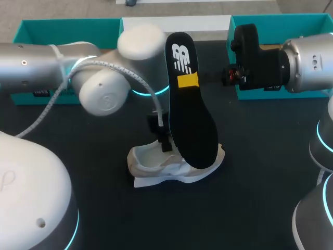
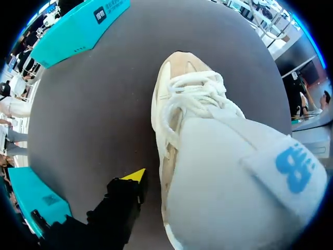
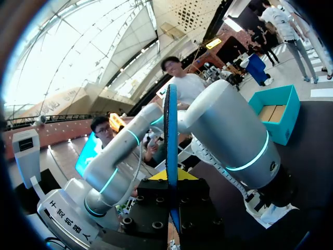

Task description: Take the shoe out of the shoebox, open the shoe tongue, remove and reinsert the insole, then place the shoe into the shoebox

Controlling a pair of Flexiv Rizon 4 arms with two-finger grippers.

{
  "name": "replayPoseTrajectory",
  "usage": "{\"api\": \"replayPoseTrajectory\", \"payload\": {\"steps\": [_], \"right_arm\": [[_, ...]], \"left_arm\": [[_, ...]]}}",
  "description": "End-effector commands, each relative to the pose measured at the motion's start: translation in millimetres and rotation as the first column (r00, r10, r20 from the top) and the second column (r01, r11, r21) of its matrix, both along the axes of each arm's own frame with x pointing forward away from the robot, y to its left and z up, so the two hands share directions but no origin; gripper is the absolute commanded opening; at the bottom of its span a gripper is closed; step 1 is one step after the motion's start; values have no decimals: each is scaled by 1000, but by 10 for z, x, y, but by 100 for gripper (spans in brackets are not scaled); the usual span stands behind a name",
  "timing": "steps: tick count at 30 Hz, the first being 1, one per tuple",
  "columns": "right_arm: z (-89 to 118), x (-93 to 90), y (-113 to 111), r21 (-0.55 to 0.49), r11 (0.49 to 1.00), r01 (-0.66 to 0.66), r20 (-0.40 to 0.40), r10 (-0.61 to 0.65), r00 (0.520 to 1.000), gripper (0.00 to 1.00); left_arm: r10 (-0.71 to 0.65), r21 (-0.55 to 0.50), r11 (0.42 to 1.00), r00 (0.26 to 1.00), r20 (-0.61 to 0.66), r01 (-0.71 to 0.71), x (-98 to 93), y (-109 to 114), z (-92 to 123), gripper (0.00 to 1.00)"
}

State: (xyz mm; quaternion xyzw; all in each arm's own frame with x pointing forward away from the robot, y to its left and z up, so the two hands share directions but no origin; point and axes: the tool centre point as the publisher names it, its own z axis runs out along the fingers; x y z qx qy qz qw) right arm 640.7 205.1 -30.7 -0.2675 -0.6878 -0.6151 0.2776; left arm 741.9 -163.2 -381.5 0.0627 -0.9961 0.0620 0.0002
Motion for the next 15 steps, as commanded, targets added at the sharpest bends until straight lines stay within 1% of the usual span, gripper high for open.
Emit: {"api": "replayPoseTrajectory", "payload": {"steps": [1,3,4,5,6,10,12,13,14,15], "right_arm": [[-6,4,28,-3,1000,1,-1,-1,1000,0],[-6,4,28,-3,1000,1,-1,-1,1000,0],[-6,4,28,-3,1000,1,-1,-1,1000,0],[-6,4,28,-3,1000,1,-1,-1,1000,0],[-6,4,28,-3,1000,1,-1,-1,1000,0],[-6,4,28,-3,1000,1,-1,-1,1000,0],[-6,4,28,-3,1000,1,-1,-1,1000,0],[-6,4,28,-3,1000,1,-1,-1,1000,0],[-6,4,28,-3,1000,1,-1,-1,1000,0],[-6,4,28,-3,1000,1,-1,-1,1000,0]], "left_arm": [[2,6,1000,1000,-9,-2,-11,-21,-89,33],[4,7,1000,1000,-11,-4,-20,-15,-112,31],[6,7,1000,1000,-16,-6,-26,-14,-127,19],[6,7,1000,1000,-21,-6,-29,-15,-134,5],[5,0,1000,1000,-29,-5,-34,-14,-135,0],[-14,-35,999,998,-56,13,-61,33,-18,0],[-60,-54,997,994,-95,55,-62,57,56,0],[-107,-52,993,988,-114,101,-62,60,86,0],[-185,-86,981,968,-170,172,-63,58,119,0],[-293,-96,956,929,-225,278,-64,48,151,0]]}}
